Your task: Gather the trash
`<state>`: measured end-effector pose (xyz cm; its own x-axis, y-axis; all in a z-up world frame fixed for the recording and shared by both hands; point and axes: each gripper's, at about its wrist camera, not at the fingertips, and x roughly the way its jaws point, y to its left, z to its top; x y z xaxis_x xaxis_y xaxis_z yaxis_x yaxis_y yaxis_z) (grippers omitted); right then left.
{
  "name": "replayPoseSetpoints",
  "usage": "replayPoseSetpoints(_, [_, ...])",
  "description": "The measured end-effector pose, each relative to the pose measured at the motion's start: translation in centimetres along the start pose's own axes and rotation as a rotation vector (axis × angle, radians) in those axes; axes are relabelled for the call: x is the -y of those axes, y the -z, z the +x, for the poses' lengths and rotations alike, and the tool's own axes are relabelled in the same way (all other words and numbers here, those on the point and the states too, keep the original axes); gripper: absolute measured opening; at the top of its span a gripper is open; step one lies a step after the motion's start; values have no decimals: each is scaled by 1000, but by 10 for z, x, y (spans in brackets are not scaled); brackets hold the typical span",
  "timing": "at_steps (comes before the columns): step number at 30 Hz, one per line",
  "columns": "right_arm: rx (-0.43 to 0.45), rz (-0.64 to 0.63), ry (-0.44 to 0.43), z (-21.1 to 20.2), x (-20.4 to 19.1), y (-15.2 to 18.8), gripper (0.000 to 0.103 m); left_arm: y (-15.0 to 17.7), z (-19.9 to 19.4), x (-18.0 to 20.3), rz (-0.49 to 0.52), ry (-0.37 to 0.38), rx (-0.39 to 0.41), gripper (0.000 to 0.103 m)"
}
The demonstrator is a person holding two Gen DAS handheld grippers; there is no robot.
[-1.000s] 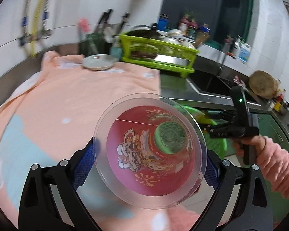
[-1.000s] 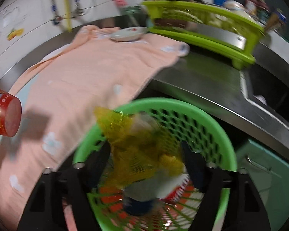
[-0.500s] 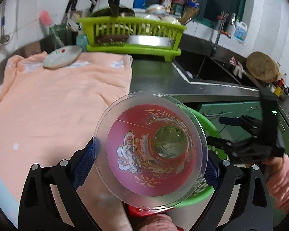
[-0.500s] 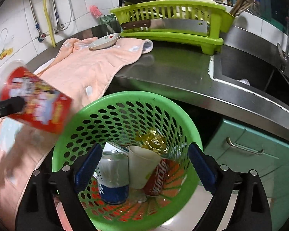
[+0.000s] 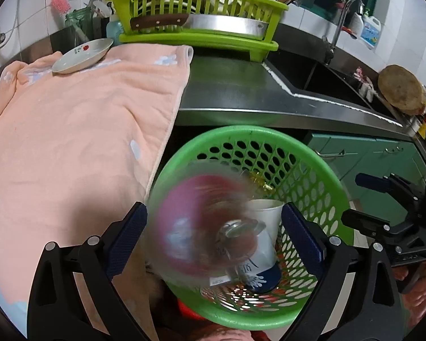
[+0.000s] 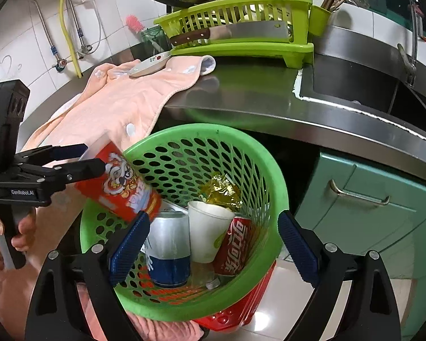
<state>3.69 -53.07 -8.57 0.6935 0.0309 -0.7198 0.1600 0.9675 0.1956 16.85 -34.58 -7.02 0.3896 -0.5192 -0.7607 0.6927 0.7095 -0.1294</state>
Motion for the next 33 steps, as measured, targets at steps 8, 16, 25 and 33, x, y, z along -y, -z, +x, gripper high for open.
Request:
replayPoseSetpoints(8, [8,19,-27,-4,-7,7,88,9,-12,0,-1,-12,19,96])
replayPoseSetpoints(16, [25,35,-46,-13,-16,13,88,22,-37,-1,2,-19,49,96])
replayPoseSetpoints(25, [36,34,-59,-23,-33,18,88,43,-67,-3,-2,-107,78,98])
replayPoseSetpoints(33, [29,3,-52,-35,-60,22,89,58,-101,-17,-58,-160,129,98])
